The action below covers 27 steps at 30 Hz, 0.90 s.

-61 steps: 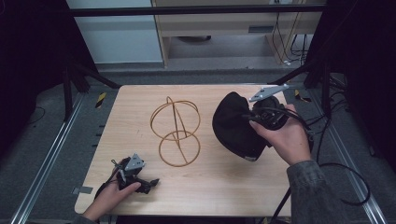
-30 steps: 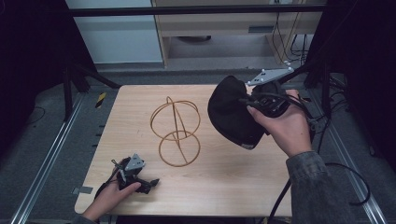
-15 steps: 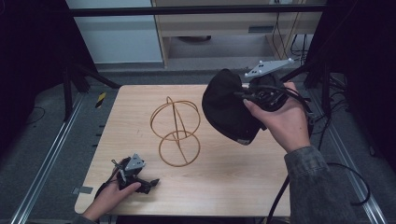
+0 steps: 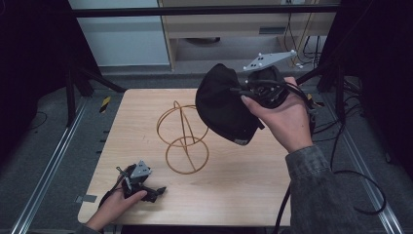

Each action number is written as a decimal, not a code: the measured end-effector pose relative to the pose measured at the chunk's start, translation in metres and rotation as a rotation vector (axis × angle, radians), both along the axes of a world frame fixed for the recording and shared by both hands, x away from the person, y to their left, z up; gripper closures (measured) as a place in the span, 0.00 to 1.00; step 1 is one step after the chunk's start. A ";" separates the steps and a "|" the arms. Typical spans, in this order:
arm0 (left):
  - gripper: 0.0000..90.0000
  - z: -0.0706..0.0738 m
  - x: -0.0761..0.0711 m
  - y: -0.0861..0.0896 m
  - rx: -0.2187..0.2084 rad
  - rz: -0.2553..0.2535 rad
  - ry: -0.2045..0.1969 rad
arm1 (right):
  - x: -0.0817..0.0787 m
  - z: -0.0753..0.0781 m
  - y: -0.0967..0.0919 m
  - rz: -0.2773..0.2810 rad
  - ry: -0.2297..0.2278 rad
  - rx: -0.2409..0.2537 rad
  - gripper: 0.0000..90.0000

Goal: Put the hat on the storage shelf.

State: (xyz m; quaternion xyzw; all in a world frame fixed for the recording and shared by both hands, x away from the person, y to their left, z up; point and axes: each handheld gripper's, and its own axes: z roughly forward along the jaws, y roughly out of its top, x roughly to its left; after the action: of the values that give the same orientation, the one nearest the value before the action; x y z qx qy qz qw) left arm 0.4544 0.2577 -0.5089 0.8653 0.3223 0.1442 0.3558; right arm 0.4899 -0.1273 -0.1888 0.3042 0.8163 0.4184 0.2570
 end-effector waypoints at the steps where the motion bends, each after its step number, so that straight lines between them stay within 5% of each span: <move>1: 0.00 0.000 0.000 0.000 0.000 -0.001 0.000 | 0.000 0.001 0.001 0.005 0.001 0.008 0.87; 27: 0.00 0.000 0.000 -0.001 0.000 -0.007 0.003 | 0.015 0.011 0.044 0.070 0.015 0.000 0.87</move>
State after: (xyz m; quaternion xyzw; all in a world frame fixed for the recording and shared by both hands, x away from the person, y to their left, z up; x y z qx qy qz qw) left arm 0.4541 0.2565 -0.5088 0.8666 0.3197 0.1418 0.3559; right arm 0.5050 -0.0837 -0.1776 0.2785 0.8283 0.4251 0.2360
